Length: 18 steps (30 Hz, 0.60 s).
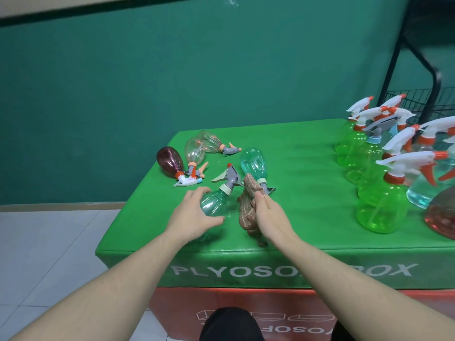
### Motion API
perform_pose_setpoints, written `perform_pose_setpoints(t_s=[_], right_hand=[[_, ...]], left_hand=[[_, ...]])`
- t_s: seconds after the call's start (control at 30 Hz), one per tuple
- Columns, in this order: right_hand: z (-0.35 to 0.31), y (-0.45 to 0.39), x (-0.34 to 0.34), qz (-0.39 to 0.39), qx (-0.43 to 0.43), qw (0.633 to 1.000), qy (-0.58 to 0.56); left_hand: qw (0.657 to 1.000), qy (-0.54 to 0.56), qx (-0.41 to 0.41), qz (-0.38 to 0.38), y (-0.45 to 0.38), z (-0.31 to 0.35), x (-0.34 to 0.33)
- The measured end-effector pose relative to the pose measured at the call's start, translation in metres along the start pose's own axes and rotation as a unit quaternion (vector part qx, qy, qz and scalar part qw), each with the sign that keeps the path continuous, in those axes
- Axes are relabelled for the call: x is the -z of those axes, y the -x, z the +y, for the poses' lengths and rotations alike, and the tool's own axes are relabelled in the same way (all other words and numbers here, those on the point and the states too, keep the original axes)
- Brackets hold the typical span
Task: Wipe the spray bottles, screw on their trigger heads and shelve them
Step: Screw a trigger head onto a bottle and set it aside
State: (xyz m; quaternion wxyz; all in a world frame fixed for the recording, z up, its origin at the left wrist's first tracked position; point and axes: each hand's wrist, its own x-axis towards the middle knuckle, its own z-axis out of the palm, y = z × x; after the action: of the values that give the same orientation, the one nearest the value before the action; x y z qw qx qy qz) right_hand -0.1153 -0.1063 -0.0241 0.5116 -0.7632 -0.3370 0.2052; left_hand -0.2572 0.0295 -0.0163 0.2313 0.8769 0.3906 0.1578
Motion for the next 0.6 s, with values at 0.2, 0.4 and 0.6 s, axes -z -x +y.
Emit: perform_pose_setpoints(t_s=[0.2, 0.4, 0.6], right_hand=[[-0.002, -0.011, 0.016, 0.008, -0.055, 0.995, -0.078], [0.003, -0.02, 0.011, -0.018, -0.111, 0.97, -0.215], [-0.007, -0.022, 0.007, -0.08, -0.123, 0.893, -0.425]], left_hand=[[0.994, -0.061, -0.086, 0.011, 0.005, -0.003, -0.001], [0.991, -0.043, -0.126, -0.005, -0.002, 0.0, -0.007], [0.989, -0.029, -0.146, -0.01, -0.009, -0.006, -0.013]])
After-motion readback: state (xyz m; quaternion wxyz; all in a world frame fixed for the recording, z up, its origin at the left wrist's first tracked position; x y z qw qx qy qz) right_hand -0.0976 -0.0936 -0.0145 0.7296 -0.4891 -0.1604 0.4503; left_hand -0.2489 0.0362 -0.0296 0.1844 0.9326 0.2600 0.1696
